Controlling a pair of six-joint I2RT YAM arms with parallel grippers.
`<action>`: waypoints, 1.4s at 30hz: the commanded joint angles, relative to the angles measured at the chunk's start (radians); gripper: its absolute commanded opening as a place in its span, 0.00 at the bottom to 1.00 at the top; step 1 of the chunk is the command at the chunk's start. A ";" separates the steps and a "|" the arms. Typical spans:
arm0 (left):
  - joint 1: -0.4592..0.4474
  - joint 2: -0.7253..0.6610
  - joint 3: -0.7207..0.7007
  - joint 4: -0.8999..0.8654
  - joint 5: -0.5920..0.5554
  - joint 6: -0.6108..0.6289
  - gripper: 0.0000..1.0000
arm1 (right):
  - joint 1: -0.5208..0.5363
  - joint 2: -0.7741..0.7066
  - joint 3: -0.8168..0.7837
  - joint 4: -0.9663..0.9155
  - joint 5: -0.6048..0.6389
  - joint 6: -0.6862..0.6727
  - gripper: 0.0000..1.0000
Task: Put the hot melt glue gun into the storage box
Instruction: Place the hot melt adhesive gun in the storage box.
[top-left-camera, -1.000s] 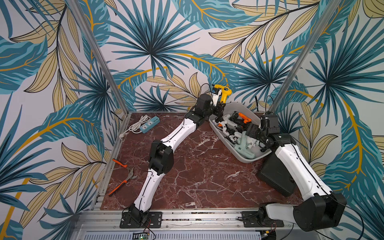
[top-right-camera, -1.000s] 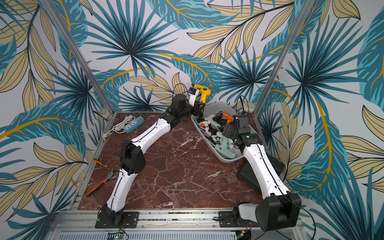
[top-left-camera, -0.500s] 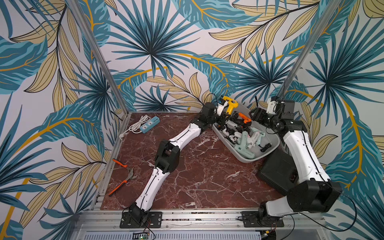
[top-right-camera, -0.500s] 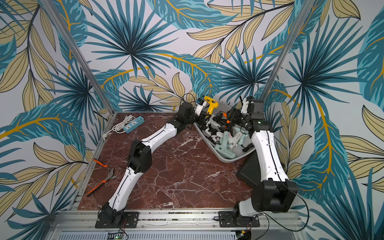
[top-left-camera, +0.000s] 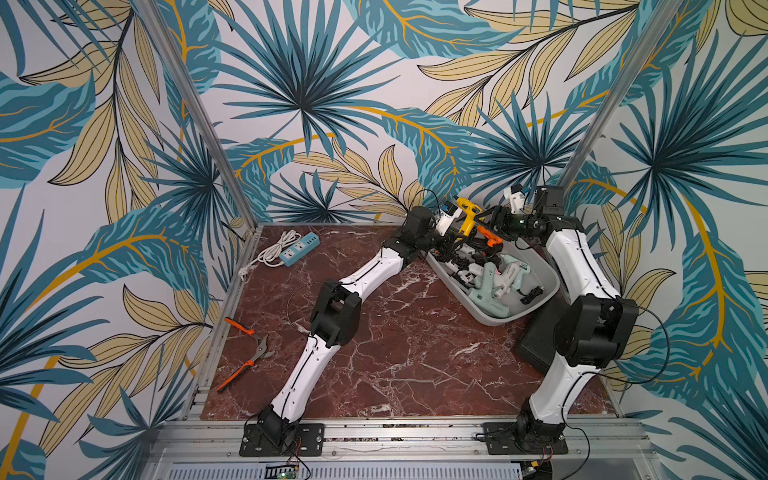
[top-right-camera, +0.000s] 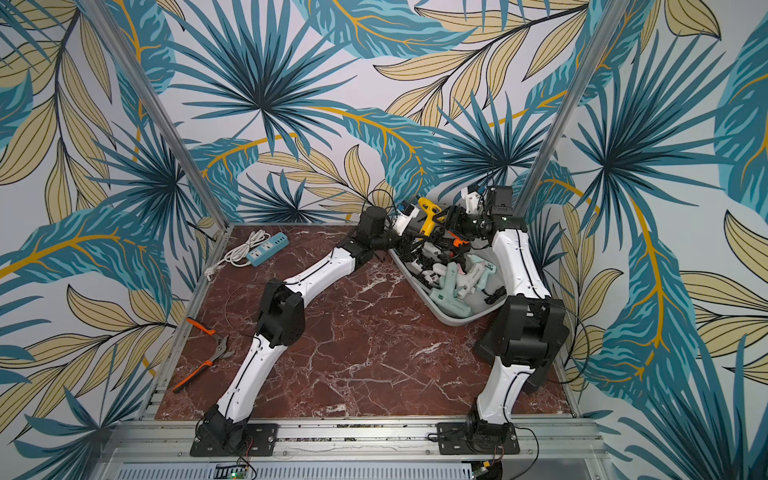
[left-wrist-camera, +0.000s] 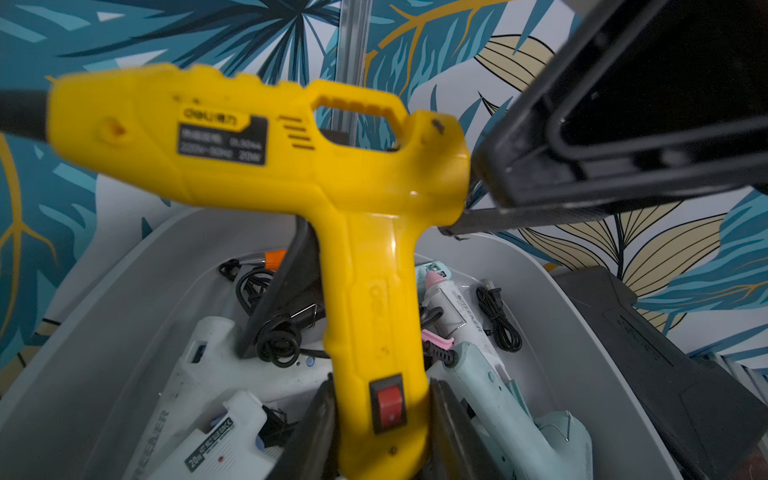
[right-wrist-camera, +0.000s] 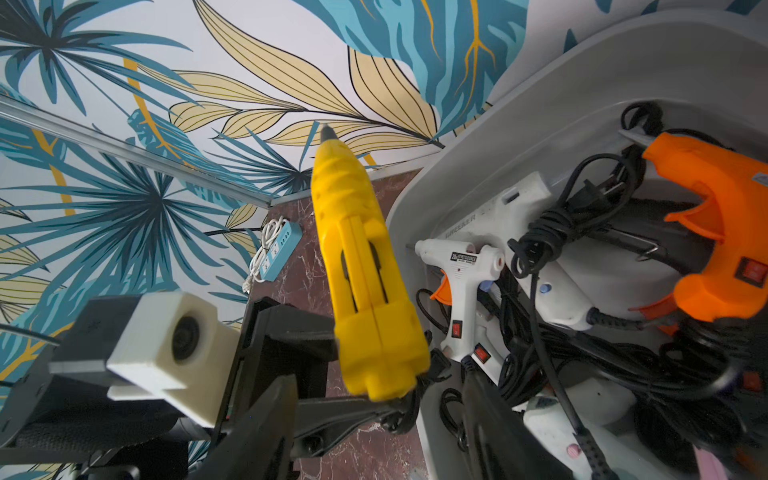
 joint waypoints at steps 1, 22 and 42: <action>-0.007 0.022 0.018 0.026 0.044 0.025 0.00 | -0.004 0.030 0.044 -0.007 -0.051 -0.024 0.66; -0.016 0.028 -0.007 0.095 -0.176 -0.072 0.96 | -0.042 0.136 0.101 0.064 0.106 0.008 0.09; 0.007 -0.580 -0.719 0.322 -0.583 -0.146 1.00 | -0.092 0.441 0.304 -0.033 0.199 0.043 0.23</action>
